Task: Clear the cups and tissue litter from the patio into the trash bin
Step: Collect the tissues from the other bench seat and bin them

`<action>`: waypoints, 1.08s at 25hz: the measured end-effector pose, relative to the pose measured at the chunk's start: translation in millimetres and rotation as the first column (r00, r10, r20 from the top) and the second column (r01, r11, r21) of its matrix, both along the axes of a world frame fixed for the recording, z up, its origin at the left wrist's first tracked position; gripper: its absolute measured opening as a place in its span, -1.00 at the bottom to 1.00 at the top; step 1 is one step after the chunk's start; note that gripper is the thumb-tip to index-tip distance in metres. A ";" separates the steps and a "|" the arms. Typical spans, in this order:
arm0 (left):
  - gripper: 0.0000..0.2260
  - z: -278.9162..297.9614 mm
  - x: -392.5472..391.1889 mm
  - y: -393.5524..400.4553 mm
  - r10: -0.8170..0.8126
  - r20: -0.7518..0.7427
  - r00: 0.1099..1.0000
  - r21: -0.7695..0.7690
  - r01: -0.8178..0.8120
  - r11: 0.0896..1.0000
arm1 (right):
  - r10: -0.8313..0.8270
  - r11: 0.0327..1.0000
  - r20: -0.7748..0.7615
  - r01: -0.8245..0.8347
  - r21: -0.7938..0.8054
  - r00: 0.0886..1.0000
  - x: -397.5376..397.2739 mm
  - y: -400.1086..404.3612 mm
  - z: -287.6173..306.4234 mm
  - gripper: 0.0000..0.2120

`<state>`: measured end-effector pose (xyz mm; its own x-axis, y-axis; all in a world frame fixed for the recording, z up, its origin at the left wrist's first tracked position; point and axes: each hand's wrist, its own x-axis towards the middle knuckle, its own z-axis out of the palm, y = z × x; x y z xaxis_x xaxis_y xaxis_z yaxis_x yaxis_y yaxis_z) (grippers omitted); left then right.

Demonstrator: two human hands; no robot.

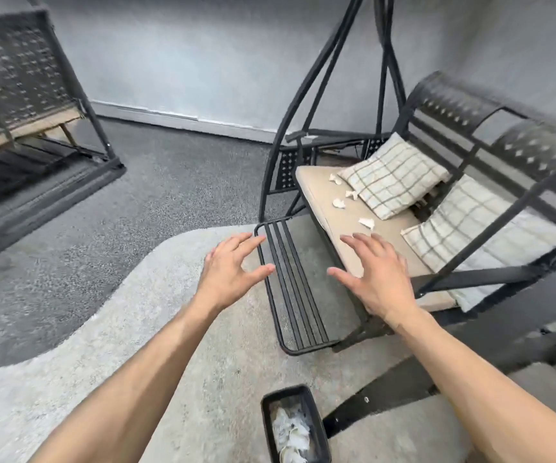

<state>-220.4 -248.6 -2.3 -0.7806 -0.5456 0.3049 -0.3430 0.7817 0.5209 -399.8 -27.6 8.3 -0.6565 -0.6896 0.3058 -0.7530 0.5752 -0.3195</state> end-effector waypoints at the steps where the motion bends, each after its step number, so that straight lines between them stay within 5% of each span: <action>1: -0.41 16.3 3.2 -0.7 0.002 -0.031 1.000 -0.024 -0.002 1.000 | 0.007 1.000 -0.012 -0.007 -0.009 1.000 -1.1 0.1 14.2 -0.32; 14: -0.17 94.5 76.2 -45.9 0.047 -0.120 0.992 -0.197 -0.070 0.978 | 0.159 0.975 -0.070 -0.168 -0.144 0.985 37.7 -58.8 90.6 -0.31; 27: -0.21 87.4 161.5 -258.7 0.067 -0.041 0.997 -0.214 -0.074 0.974 | 0.095 0.993 -0.025 -0.096 -0.073 0.995 113.8 -261.3 70.6 -0.28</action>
